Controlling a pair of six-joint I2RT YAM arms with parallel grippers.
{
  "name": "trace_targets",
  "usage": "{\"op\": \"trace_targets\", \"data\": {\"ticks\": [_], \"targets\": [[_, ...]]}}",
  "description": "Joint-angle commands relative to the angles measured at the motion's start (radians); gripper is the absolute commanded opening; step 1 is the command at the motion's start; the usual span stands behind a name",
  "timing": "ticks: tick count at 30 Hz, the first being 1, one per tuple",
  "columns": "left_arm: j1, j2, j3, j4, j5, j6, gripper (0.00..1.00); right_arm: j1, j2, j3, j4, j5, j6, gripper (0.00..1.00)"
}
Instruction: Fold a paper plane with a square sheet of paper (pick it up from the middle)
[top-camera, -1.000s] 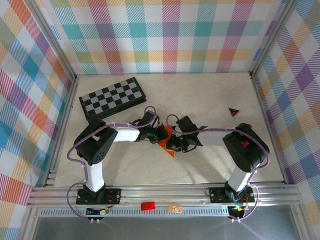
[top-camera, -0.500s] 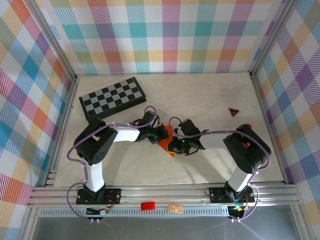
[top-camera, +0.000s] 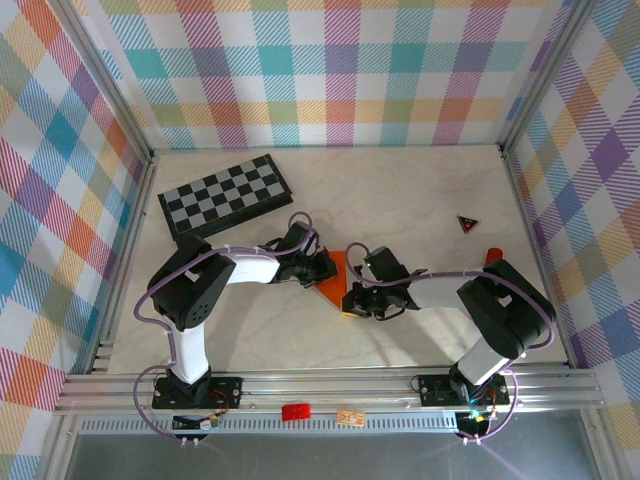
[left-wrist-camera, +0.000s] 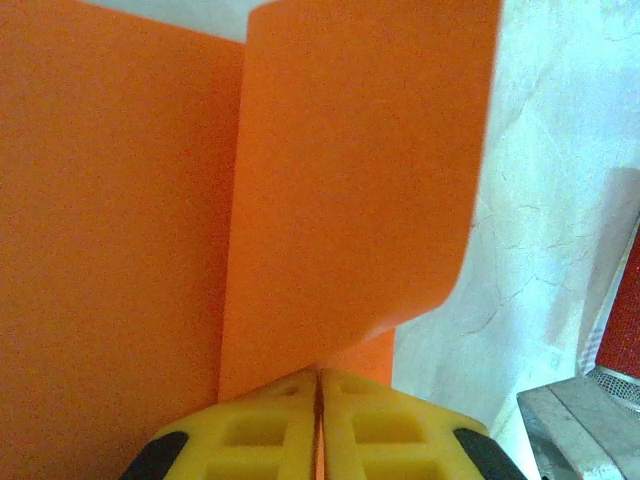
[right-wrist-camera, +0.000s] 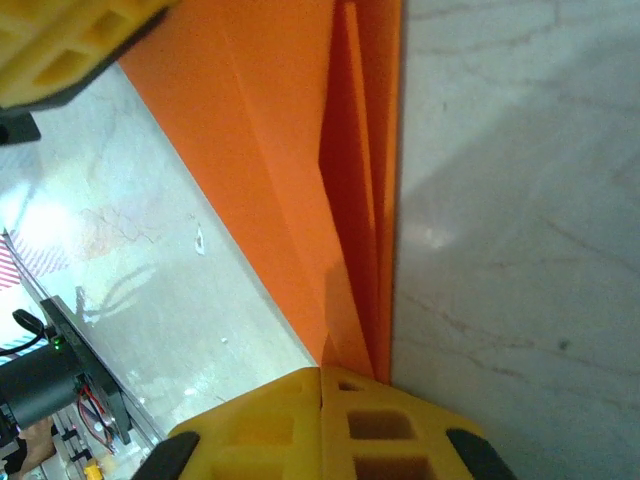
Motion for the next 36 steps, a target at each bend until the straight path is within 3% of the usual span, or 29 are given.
{"op": "trace_targets", "data": {"ticks": [1, 8, 14, 22, 36], "targets": [[-0.013, 0.028, -0.026, -0.085, -0.055, 0.017, 0.11, 0.008, -0.024, -0.053, -0.093, 0.01, -0.016, 0.07], [-0.013, 0.023, -0.025, -0.087, -0.056, 0.017, 0.11, 0.01, -0.099, -0.089, -0.084, -0.028, 0.003, 0.06], [-0.013, 0.018, -0.027, -0.081, -0.056, 0.013, 0.11, 0.006, -0.211, 0.03, -0.129, -0.034, 0.006, 0.06], [-0.013, 0.024, -0.025, -0.067, -0.05, 0.005, 0.11, -0.002, 0.005, 0.207, -0.132, 0.014, -0.002, 0.05], [-0.013, 0.024, -0.023, -0.064, -0.045, 0.006, 0.11, -0.015, 0.139, 0.292, -0.159, 0.043, -0.019, 0.06]]}}
